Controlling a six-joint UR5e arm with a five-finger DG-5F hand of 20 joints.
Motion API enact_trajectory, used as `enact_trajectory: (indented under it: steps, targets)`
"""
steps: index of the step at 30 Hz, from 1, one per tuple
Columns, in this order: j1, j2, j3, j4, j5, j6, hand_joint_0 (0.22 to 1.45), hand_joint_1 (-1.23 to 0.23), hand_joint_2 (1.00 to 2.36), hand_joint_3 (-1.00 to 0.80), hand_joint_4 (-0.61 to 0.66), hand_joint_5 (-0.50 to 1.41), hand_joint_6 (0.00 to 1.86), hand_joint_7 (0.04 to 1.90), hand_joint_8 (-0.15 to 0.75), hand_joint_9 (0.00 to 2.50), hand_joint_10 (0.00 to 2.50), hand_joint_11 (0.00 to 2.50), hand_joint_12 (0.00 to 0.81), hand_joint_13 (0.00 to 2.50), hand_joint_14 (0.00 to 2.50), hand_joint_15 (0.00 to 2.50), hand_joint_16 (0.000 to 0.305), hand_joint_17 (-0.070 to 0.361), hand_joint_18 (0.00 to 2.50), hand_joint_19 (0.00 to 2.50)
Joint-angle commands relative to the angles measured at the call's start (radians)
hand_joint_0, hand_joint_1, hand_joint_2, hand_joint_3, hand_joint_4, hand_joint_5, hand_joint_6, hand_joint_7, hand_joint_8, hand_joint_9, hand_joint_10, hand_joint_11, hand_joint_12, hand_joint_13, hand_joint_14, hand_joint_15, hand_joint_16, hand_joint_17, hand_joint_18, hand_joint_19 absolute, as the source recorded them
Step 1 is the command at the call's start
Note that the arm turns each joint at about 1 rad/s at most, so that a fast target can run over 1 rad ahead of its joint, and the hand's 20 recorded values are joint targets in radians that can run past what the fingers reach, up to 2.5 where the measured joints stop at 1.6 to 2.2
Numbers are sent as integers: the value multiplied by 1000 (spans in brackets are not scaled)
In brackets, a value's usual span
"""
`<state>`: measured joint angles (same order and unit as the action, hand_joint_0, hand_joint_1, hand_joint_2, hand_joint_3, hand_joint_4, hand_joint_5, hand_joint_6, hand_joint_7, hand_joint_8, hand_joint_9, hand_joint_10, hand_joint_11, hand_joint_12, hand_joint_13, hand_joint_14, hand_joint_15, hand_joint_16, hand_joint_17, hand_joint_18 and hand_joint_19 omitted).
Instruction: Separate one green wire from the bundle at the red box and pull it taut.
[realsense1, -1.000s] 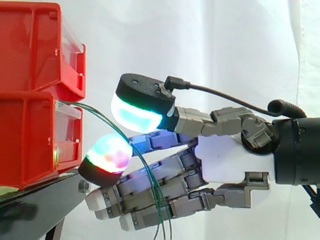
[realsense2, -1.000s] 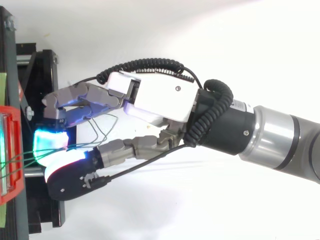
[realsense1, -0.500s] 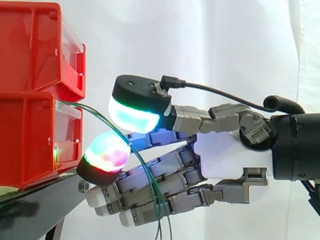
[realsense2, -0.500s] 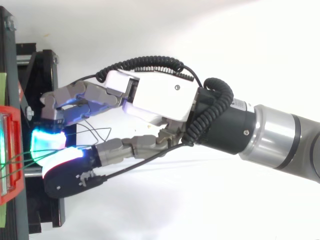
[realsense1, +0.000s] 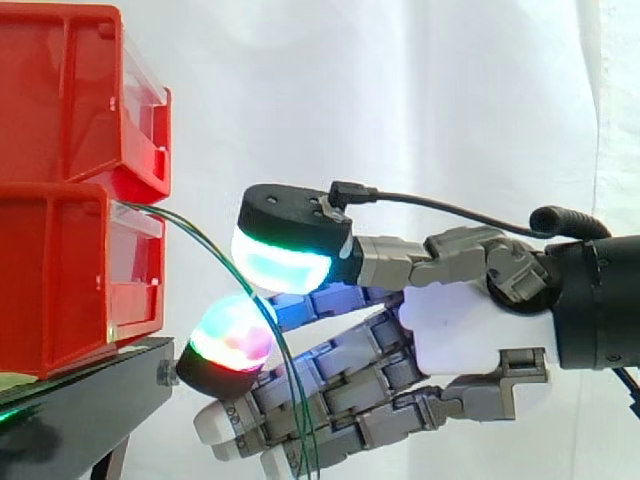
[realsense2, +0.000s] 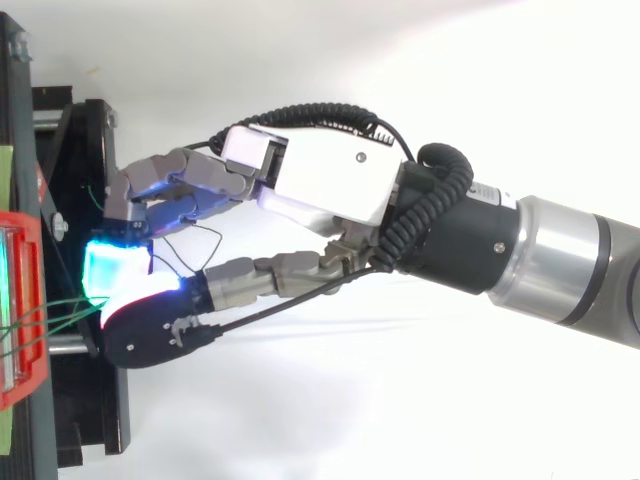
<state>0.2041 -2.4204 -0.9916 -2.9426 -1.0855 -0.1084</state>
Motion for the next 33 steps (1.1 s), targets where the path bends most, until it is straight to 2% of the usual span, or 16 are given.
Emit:
enact_trajectory:
  steps: [1, 11, 20, 26, 33]
  targets:
    - [0, 0, 10, -3, 1, -8, 558, -662, 1008, -388, 178, -106, 683, 1065, 263, 759, 5, 133, 320, 329, 0, 22, 49, 111, 240, 190]
    - [6, 0, 11, -4, 9, -16, 583, -750, 1014, -273, 150, -158, 854, 943, 257, 740, 6, 152, 318, 330, 0, 26, 49, 109, 242, 179]
    - [11, 0, 11, -4, 10, -17, 585, -771, 1012, -304, 161, -160, 872, 923, 258, 740, 5, 159, 317, 331, 0, 22, 48, 109, 243, 183]
    - [14, 0, 11, -3, 18, -17, 606, -802, 1014, -286, 97, -163, 884, 947, 253, 733, 5, 160, 315, 335, 2, 26, 48, 109, 251, 175]
    - [21, 0, 10, -4, 25, -17, 642, -872, 1010, -376, 86, -164, 903, 901, 252, 732, 7, 158, 313, 342, 0, 21, 48, 107, 276, 178]
